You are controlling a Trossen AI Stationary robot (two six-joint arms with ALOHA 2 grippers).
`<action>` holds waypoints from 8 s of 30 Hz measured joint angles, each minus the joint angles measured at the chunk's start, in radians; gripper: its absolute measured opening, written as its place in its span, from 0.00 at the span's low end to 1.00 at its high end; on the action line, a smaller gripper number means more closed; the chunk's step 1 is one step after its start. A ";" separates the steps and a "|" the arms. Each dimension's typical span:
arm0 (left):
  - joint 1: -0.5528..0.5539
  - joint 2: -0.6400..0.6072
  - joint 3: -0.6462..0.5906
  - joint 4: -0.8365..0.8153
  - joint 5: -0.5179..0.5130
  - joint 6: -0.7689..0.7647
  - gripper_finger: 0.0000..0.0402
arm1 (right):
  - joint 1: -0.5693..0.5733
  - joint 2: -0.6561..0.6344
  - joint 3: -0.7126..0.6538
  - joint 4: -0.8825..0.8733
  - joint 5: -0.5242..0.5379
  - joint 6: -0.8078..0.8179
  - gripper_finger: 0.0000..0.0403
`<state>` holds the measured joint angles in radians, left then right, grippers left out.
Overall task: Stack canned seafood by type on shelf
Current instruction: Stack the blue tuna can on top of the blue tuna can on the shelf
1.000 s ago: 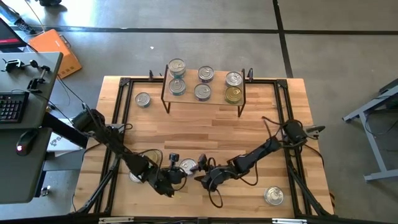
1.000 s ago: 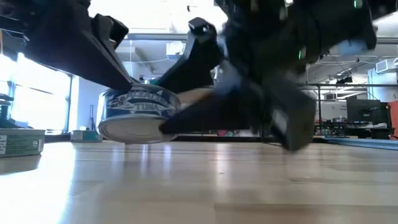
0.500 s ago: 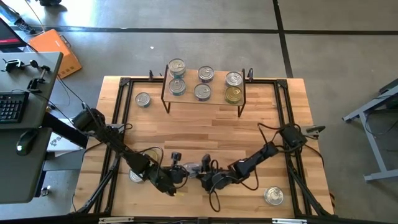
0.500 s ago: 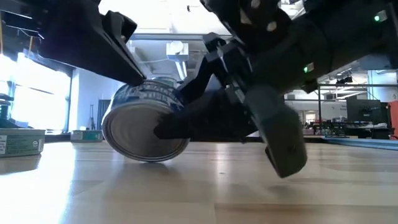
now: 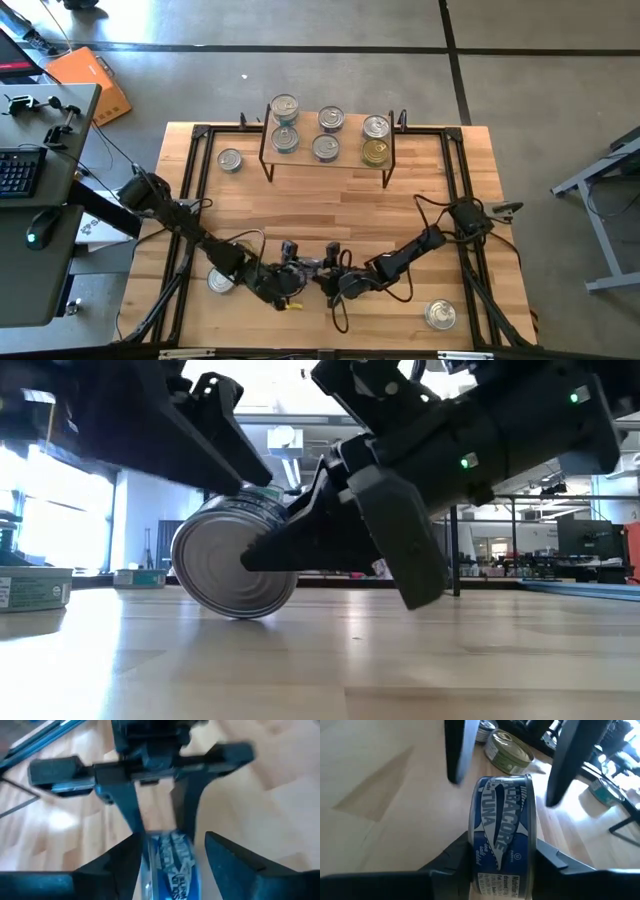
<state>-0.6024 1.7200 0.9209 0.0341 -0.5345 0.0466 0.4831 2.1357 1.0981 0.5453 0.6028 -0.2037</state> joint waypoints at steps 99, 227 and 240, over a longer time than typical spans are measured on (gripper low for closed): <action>1.042 0.097 0.511 -0.118 0.149 1.058 0.48 | 0.297 -0.213 0.000 -0.851 0.467 0.963 0.39; 0.971 0.033 0.646 -0.396 0.050 0.769 0.00 | 0.256 -0.213 0.000 -0.870 0.436 0.972 0.39; 0.310 -0.198 0.646 -1.131 -0.015 -0.055 0.00 | 0.259 -0.109 0.000 -0.706 0.541 0.990 0.39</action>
<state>-0.2925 1.5223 1.5673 -1.0964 -0.5495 -0.0086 0.7418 2.0271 1.0977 -0.1607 1.1442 0.7866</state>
